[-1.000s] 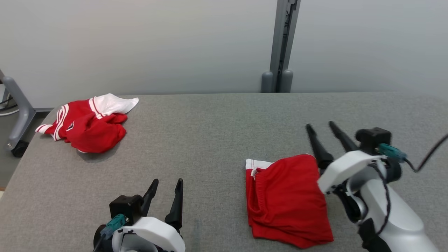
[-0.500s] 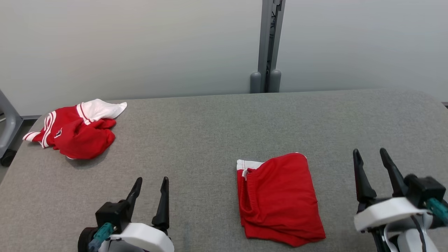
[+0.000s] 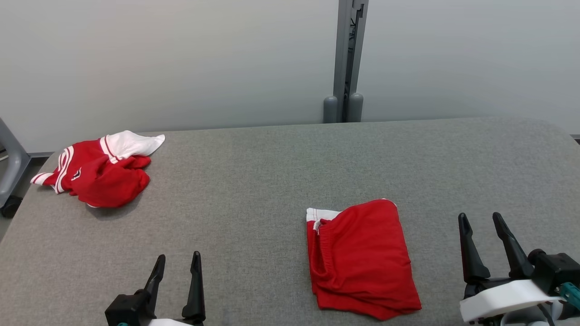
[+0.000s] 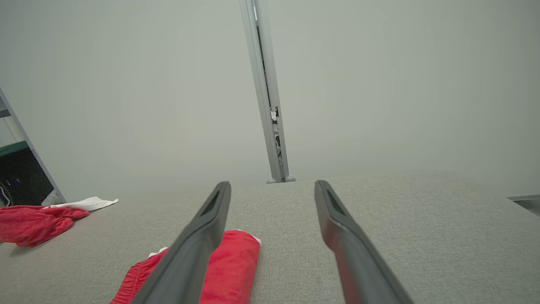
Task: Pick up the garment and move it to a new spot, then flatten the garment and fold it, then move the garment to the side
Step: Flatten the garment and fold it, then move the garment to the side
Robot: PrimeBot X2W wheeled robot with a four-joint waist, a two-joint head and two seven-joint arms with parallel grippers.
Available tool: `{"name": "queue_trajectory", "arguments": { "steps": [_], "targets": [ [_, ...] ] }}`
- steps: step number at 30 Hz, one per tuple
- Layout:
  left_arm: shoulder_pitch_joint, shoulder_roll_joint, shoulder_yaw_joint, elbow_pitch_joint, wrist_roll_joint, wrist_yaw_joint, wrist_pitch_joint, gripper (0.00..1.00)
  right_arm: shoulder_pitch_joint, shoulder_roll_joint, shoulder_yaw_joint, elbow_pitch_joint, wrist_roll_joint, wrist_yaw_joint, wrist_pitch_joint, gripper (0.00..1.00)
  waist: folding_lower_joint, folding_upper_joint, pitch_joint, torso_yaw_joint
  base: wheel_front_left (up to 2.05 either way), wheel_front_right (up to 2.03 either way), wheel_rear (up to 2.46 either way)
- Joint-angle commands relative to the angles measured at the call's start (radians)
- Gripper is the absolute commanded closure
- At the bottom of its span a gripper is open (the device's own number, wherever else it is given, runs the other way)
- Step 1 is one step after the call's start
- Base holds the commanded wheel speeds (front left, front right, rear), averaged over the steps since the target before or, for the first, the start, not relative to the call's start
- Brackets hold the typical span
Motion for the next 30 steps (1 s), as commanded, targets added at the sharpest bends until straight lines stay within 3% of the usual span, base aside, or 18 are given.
{"name": "queue_trajectory", "arguments": {
  "steps": [1, 22, 30],
  "targets": [
    [0.009, 0.0, 0.012, -0.001, 0.015, -0.009, -0.002, 0.0, 0.011, -0.004, 0.001, -0.003, 0.004, 0.0, -0.002, 0.0, 0.0, -0.0001, 0.0, 0.004, 0.0, 0.0, 0.0],
    [0.01, -0.029, 0.05, 0.056, 0.073, -0.069, -0.002, 0.0, 0.009, -0.004, 0.009, 0.028, 0.018, 0.0, 0.021, 0.0, 0.0, -0.0001, -0.01, 0.018, 0.0, 0.0, 0.0],
    [-0.003, -0.043, 0.041, 0.089, 0.085, -0.078, -0.002, 0.0, -0.051, -0.01, -0.008, 0.092, -0.095, 0.0, 0.191, 0.0, 0.0, -0.0001, 0.0, 0.049, 0.0, 0.0, 0.0]
  ]
}}
